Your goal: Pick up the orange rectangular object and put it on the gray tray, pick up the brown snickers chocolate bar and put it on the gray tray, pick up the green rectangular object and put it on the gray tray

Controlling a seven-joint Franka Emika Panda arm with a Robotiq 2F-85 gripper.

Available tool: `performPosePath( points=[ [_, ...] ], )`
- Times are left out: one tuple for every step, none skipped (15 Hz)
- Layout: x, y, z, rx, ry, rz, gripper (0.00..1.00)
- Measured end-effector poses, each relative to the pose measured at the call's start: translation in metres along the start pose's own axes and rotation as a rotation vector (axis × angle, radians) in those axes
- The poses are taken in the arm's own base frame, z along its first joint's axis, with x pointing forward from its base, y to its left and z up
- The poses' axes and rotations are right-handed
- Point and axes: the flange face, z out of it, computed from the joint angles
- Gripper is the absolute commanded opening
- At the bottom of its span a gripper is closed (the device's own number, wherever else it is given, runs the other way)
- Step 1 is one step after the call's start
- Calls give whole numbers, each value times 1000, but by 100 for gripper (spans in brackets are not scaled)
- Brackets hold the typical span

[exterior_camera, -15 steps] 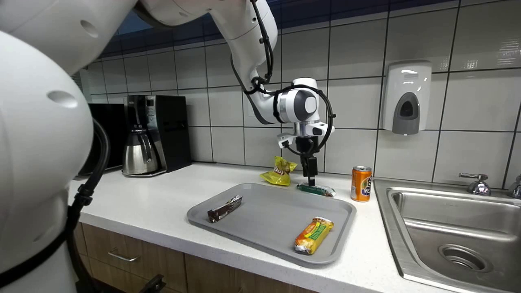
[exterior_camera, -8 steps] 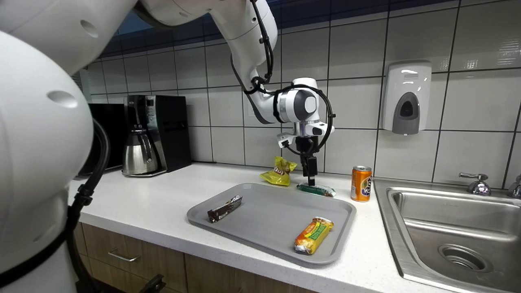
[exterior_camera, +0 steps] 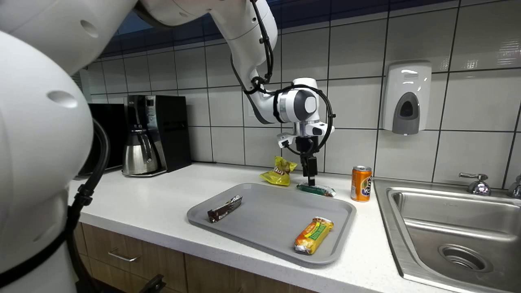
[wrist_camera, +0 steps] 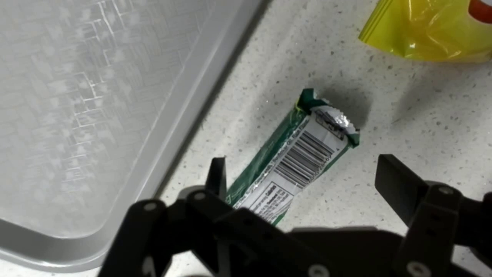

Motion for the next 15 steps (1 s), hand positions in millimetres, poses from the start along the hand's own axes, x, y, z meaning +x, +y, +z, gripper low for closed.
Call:
performPosePath(
  points=[
    [0,0,0,0,0,0,100],
    [1,0,0,1,0,3,100],
    [1,1,0,3,-1,12,100],
    [1,1,0,5,-4,27,100],
    [2,1,0,9,-7,46,100],
    [2,1,1,12,-12,69,100],
    [2,1,1,17,-18,96,100],
    [2,1,1,20,-24,121,100],
    [2,2,1,22,-27,143,100],
    [3,2,2,25,-31,167,100],
    [3,2,2,27,-34,192,100],
    [5,3,2,29,-36,217,100],
    [6,4,3,29,-37,242,100],
    [8,5,3,30,-36,266,100],
    [10,5,4,29,-33,289,100]
  ],
)
